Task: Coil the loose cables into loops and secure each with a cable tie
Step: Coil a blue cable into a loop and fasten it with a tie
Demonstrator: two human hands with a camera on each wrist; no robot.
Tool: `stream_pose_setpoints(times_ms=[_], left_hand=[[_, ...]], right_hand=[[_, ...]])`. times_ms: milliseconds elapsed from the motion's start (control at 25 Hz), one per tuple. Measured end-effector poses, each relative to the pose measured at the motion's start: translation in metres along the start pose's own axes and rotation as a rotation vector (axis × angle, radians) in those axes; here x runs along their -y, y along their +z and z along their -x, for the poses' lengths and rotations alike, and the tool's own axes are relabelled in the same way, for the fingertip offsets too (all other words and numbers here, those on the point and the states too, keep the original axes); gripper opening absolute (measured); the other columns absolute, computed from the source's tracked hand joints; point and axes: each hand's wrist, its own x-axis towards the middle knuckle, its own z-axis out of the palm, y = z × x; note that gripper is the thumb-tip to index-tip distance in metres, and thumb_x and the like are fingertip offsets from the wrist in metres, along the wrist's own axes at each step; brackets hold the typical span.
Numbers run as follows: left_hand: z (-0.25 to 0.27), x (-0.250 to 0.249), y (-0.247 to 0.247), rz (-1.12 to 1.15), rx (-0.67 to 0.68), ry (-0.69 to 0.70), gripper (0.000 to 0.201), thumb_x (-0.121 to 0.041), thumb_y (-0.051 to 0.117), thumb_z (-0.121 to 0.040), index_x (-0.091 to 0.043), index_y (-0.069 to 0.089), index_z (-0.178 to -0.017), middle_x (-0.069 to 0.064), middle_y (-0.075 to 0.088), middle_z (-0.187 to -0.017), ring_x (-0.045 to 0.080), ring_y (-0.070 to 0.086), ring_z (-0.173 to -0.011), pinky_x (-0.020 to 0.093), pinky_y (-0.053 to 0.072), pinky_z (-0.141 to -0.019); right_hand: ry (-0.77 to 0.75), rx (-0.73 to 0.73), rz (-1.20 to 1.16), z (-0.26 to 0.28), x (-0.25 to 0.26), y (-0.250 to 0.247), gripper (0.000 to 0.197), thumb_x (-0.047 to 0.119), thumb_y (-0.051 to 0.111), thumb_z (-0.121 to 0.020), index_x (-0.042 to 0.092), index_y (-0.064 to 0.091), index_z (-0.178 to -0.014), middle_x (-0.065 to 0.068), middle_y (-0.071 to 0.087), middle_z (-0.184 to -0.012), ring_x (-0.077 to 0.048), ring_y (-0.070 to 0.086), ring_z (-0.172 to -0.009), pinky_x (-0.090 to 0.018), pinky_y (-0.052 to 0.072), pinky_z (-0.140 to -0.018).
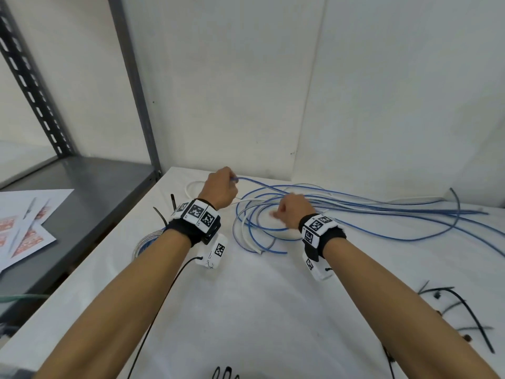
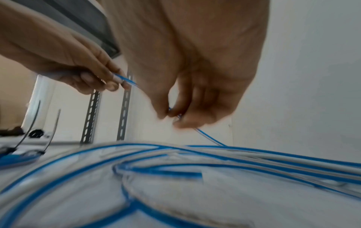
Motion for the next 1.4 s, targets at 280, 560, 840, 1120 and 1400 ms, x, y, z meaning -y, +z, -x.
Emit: stream_pose_setpoints(times_ms=[280,560,840,1120,1400], left_hand=[[0.040,-0.081,-0.024,0.161,0.008,0.444,0.027,-0.037,0.050,-0.106,-0.013,0.053,-0.092,-0.007,0.046,-0.060,0.009,0.036,-0.051,0.024,0.031,-0.053],[0.037,-0.089,-0.058,0.406,-0.286,0.509,0.028,-0.030,0.044,-0.108,-0.005,0.049,-0.097,-0.009,0.036,-0.059,0.009,0.027,-0.050,0.028,0.027,-0.050],[0.025,-0.048,-0.031,-0.167,-0.054,0.363,0.023,-0.035,0.046,-0.100,-0.013,0.050,-0.092,0.003,0.062,-0.075,0.032,0.059,-0.073,0.038,0.042,-0.064],[0.027,-0.061,-0.043,0.469,0.139,0.223,0.013,-0.019,0.061,-0.102,-0.007,0.068,-0.102,0.015,0.075,-0.097,0.026,0.073,-0.082,0.049,0.061,-0.081],[0.044,-0.107,-0.046,0.359,0.240,0.508,0.022,-0.036,0.062,-0.100,-0.023,0.079,-0.105,-0.006,0.058,-0.144,0.000,0.049,-0.135,0.028,0.041,-0.109]], right_hand=[[0.057,-0.210,0.024,-0.007,0.007,-0.021,0.053,0.039,0.066,-0.096,0.018,0.043,-0.139,-0.018,0.065,-0.117,-0.040,0.064,-0.104,-0.042,0.052,-0.079],[0.282,-0.141,0.142,0.004,-0.047,-0.024,0.026,0.014,0.046,-0.103,0.004,0.059,-0.123,-0.020,0.063,-0.124,-0.040,0.062,-0.113,-0.043,0.051,-0.089],[0.188,-0.601,-0.142,0.004,-0.016,-0.078,0.034,0.024,0.036,-0.110,0.002,0.061,-0.115,-0.021,0.068,-0.114,-0.040,0.064,-0.104,-0.037,0.040,-0.073],[-0.046,-0.821,-0.446,0.014,0.011,-0.139,0.045,0.026,0.037,-0.110,0.006,0.072,-0.089,-0.015,0.074,-0.100,-0.036,0.066,-0.099,-0.037,0.042,-0.079],[-0.210,-0.720,-1.033,0.028,0.052,-0.189,0.047,0.028,0.032,-0.111,0.017,0.058,-0.073,0.009,0.041,-0.051,-0.005,0.039,-0.041,-0.024,0.035,-0.048]])
